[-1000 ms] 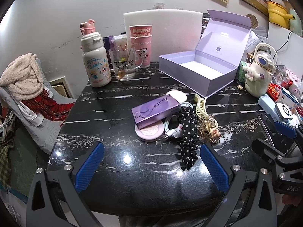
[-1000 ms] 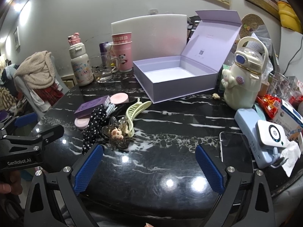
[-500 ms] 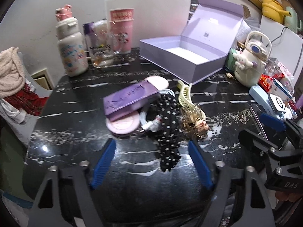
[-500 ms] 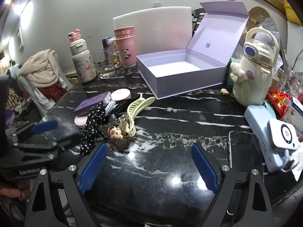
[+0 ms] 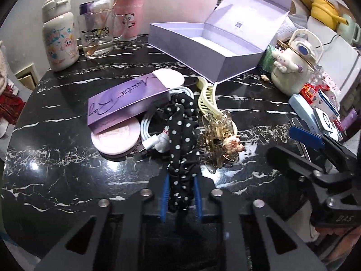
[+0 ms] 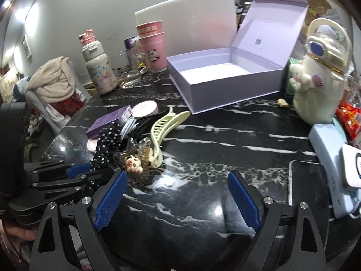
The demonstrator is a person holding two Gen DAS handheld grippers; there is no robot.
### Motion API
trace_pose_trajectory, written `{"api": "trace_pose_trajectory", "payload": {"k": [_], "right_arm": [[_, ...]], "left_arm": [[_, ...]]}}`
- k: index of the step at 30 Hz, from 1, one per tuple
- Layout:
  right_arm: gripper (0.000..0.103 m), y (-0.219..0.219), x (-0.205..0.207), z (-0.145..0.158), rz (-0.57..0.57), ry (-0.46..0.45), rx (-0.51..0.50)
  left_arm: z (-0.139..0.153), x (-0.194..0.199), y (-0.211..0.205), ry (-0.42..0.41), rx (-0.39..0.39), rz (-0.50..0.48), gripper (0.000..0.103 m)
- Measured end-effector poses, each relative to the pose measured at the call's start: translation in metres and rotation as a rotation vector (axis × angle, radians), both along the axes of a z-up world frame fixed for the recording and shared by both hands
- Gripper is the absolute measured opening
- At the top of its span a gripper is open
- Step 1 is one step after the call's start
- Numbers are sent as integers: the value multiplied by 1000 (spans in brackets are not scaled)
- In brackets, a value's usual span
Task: Organize rigid objects
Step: 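Grasp the polka-dot scrunchie with left tool while right tool grasps the gold star clip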
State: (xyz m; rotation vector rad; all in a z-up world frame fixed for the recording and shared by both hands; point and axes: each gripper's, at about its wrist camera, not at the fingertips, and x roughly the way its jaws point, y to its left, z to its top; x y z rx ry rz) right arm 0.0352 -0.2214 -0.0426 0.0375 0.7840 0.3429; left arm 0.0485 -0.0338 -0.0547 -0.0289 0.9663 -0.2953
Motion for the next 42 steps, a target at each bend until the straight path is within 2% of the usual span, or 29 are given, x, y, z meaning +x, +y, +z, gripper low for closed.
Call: {"api": "trace_pose_trajectory", "payload": {"k": [3, 7, 10, 13, 17, 20, 21, 26, 33, 37, 38, 42], "right_arm": [[91, 5, 4, -2, 26, 4, 0], [91, 12, 7, -4, 54, -2, 17], [88, 19, 10, -8, 80, 2, 25], [82, 27, 13, -10, 108, 11, 25], [76, 37, 15, -11, 148, 5, 34], [68, 43, 16, -12, 166, -5, 26], [63, 45, 17, -12, 165, -8, 19], [51, 47, 19, -11, 172, -29, 30], [51, 55, 21, -13, 212, -45, 20], [50, 63, 23, -18, 216, -38, -26], [44, 64, 23, -19, 218, -41, -37], [44, 61, 25, -20, 216, -40, -18]], "left_arm": [[1, -4, 4, 2, -2, -7, 17], [-1, -9, 18, 43, -34, 6, 17], [1, -14, 26, 48, -23, 11, 17], [2, -14, 32, 51, -22, 3, 17], [2, -12, 40, 48, -60, -1, 17], [2, -8, 46, 50, -102, 0, 17], [1, -7, 47, 52, -112, -1, 17], [-2, 1, 48, 78, -124, 5, 17], [-3, 10, 40, 53, -101, -23, 17], [-3, 16, 32, 29, -76, -38, 17], [-3, 17, 32, 26, -74, -41, 17], [-3, 22, 28, 14, -73, -58, 17]]}}
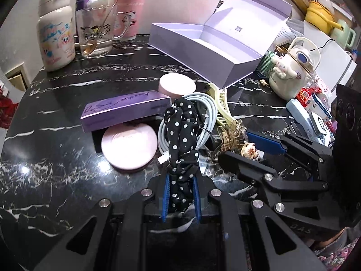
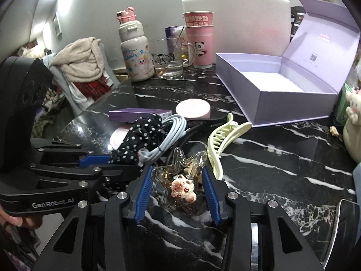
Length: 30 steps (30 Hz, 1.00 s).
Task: Organize rigid objects
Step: 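Grasp the polka-dot scrunchie with left tool while right tool grasps the gold star clip, then carry scrunchie with left tool while right tool carries star clip into the lavender box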
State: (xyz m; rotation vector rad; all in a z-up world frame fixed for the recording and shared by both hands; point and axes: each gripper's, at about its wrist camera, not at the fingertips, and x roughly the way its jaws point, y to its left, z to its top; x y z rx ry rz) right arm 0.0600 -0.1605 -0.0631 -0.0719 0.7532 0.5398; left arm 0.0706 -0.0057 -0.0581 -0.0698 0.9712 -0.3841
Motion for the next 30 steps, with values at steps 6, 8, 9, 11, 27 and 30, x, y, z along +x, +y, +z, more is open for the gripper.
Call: {"api": "trace_pose_trajectory", "payload": {"k": [6, 8, 9, 11, 27, 30], "right_arm": [[44, -4, -1, 0, 11, 6, 20], [44, -5, -2, 0, 11, 7, 24], [44, -5, -3, 1, 11, 5, 25], [44, -7, -5, 2, 8, 5, 31], [43, -27, -10, 23, -34, 4, 62], [43, -31, -11, 31, -47, -11, 64]], "left_arm": [[-2, -1, 0, -42, -23, -4, 17], [-2, -2, 1, -47, -33, -1, 17], [-2, -2, 2, -48, -37, 2, 17], [-2, -3, 5, -41, -50, 9, 15], [36, -19, 4, -70, -51, -9, 15], [43, -18, 0, -87, -53, -21, 15]]}}
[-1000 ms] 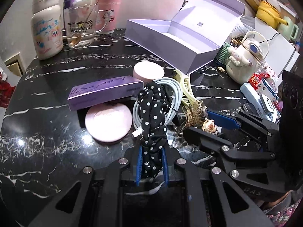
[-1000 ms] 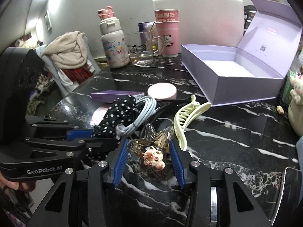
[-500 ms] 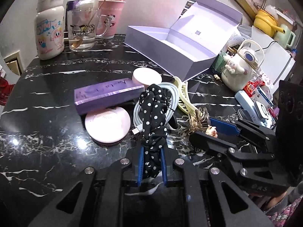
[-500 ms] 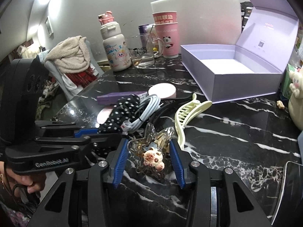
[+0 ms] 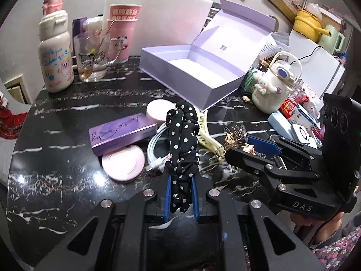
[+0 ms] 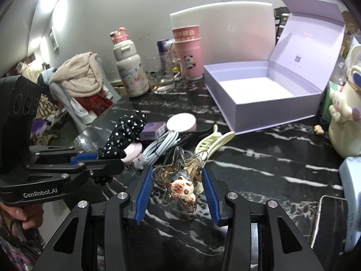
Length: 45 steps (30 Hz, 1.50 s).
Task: Organize rigid objects
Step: 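Carry scrunchie with left tool while right tool carries star clip into the lavender box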
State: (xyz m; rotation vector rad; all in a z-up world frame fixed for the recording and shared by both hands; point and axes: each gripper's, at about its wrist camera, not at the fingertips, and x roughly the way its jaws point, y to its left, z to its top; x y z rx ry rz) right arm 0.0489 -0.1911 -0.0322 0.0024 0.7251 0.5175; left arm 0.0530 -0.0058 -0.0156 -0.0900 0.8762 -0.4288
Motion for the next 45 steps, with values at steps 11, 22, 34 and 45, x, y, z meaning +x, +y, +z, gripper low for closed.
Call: {"api": "trace_pose_trajectory", "payload": {"k": [11, 22, 34, 45], "right_arm": [[43, -12, 6, 20, -36, -23, 22], [43, -28, 32, 34, -74, -29, 26], [43, -50, 76, 56, -108, -47, 33], [43, -73, 123, 78, -164, -61, 13]], "left_arm": [[15, 16, -13, -25, 0, -39, 15], [27, 53, -33, -30, 5, -87, 15], [42, 103, -59, -40, 2, -146, 15], [55, 159, -89, -45, 15, -193, 15]]}}
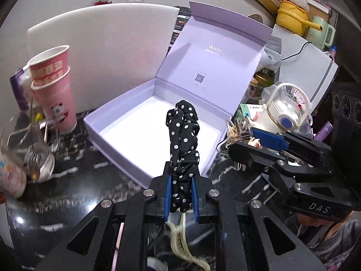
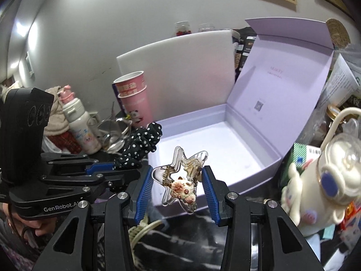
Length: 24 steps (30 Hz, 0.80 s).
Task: Organize rigid objects
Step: 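Carry scrunchie with left tool while right tool carries star clip into the lavender box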
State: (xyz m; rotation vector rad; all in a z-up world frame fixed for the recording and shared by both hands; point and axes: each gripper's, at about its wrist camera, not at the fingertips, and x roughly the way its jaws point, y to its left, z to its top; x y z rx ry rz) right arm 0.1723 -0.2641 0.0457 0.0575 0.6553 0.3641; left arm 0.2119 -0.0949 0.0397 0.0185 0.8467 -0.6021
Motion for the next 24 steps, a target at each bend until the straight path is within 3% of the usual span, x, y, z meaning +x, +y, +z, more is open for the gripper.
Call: {"api": "trace_pose_trajectory", "payload": {"k": [11, 24], "right_arm": [[43, -15, 51, 6, -80, -5, -65], [44, -18, 101, -12, -155, 37, -126]], "left_arm": [[-3, 58, -26, -23, 63, -16, 15], [-25, 109, -40, 3, 133, -6, 15]]}}
